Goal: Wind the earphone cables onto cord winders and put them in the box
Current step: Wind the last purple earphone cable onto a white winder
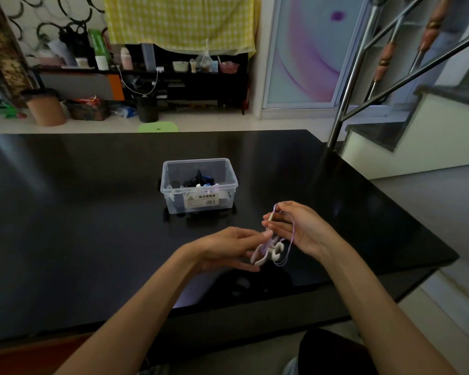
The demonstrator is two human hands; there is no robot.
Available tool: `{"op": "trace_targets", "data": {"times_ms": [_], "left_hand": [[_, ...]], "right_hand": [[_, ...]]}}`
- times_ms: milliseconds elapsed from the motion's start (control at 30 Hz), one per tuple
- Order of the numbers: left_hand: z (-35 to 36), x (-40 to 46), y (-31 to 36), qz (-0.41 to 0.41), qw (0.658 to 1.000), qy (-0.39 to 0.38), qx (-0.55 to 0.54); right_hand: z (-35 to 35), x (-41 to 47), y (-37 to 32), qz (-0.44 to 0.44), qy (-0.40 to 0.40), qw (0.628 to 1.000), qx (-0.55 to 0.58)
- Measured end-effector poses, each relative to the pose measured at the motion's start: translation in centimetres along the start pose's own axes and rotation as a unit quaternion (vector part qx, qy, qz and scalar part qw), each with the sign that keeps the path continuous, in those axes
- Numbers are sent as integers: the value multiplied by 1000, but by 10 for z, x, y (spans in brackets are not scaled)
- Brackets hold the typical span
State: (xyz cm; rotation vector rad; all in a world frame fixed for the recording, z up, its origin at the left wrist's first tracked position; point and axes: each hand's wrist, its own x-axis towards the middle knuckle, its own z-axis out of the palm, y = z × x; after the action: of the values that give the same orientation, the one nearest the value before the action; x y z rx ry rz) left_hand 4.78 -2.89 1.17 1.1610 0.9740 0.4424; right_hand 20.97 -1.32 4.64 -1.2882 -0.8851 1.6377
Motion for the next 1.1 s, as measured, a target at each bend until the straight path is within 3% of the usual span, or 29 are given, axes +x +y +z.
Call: {"op": "trace_targets", "data": {"times_ms": [367, 533, 667, 767, 933, 1100], "left_hand": [[-8, -1, 2, 38, 996, 80, -3], [-5, -7, 9, 105, 990, 72, -66], [-7, -10, 14, 101, 988, 33, -109], [-9, -12, 16, 101, 984, 22, -147], [-11, -6, 14, 121, 967, 123, -189], [-6, 4, 4, 174, 950, 240, -101]], "right_hand": [[-6, -5, -6, -31, 6, 997, 67], [-9, -4, -4, 13, -13, 989, 148], [-9, -4, 0, 55, -23, 988, 144], [-9, -3, 0, 100, -45, 974, 200], [-11, -2, -3, 88, -56, 978, 180], [-5, -6, -3, -29, -1, 999, 19]]}}
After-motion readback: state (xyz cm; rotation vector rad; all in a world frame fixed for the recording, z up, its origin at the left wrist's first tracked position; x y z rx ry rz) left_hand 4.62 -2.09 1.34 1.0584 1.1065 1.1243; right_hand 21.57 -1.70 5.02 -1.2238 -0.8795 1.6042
